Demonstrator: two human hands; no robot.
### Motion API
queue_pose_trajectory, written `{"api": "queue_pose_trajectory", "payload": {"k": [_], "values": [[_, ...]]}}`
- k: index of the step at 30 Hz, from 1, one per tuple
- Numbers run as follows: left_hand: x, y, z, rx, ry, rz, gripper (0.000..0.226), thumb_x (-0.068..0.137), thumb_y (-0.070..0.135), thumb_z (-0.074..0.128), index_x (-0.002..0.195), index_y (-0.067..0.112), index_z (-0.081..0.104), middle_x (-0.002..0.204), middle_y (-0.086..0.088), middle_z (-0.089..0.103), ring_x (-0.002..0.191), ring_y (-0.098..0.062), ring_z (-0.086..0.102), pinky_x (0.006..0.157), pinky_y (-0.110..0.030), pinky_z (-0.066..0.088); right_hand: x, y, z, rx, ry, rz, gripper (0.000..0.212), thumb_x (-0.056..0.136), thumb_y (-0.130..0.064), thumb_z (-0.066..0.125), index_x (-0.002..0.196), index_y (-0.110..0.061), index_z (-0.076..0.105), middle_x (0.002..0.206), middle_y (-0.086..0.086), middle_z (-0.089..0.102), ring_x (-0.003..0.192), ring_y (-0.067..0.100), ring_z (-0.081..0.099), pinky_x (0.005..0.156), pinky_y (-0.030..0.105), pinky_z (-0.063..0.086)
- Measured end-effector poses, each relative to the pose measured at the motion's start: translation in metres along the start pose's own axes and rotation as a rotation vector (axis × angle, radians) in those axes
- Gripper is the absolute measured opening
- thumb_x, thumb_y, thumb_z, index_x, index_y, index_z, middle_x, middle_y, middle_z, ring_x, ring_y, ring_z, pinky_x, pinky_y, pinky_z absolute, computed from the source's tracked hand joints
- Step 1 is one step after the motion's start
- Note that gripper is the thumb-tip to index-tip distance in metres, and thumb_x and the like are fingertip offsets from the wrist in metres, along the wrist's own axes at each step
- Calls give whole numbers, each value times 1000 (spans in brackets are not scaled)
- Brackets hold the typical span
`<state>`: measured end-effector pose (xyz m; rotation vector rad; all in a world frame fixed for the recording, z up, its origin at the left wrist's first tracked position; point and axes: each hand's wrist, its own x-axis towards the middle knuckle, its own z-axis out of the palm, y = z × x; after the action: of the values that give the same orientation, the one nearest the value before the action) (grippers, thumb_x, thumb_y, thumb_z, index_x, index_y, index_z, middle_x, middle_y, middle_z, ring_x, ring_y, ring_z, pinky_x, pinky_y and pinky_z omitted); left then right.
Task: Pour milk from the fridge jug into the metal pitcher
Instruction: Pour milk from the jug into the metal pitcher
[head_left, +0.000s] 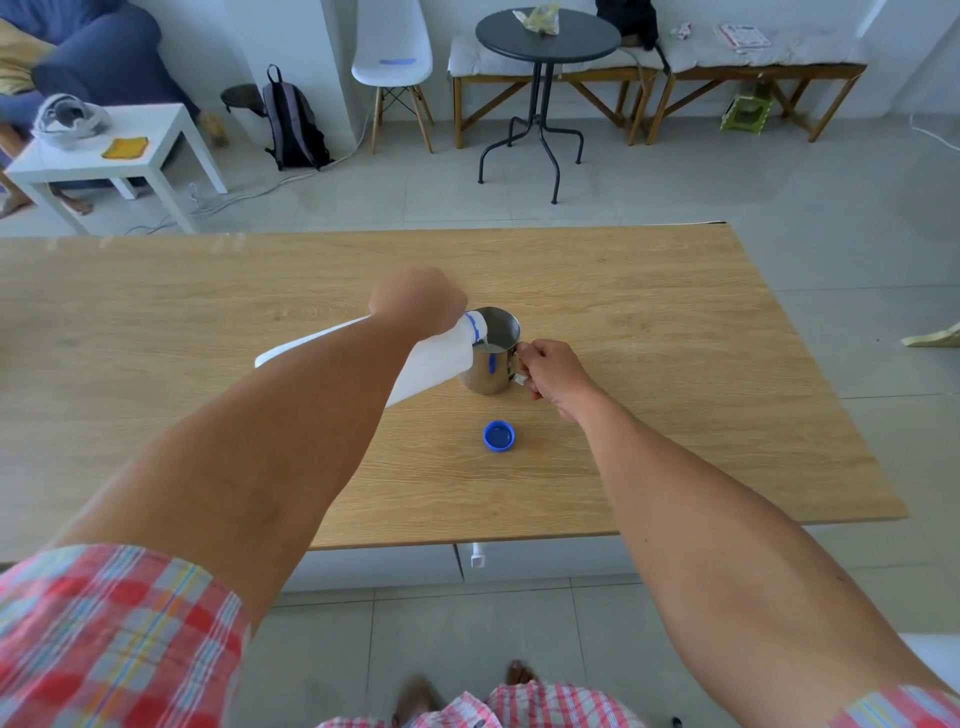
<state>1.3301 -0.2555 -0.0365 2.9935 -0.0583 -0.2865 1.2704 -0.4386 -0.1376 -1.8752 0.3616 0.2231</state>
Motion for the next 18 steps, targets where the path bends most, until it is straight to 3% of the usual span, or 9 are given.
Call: {"api": "queue_pose_trajectory", "payload": {"k": [11, 18], "values": [[0, 1, 0, -11, -4, -1, 27, 97, 32, 43, 82, 14, 56, 92, -9, 63, 85, -30, 63, 72, -36, 47, 0, 0, 0, 13, -7, 4, 38, 108, -23, 47, 72, -15, 54, 72, 5, 52, 56, 15, 43, 54, 30, 40], [0, 1, -1, 7, -10, -5, 26, 99, 33, 42, 98, 13, 59, 92, -7, 60, 86, -30, 59, 72, -37, 42, 1, 1, 1, 27, 1, 1, 39, 107, -22, 48, 70, -15, 50, 71, 6, 49, 53, 16, 41, 54, 31, 38]]}}
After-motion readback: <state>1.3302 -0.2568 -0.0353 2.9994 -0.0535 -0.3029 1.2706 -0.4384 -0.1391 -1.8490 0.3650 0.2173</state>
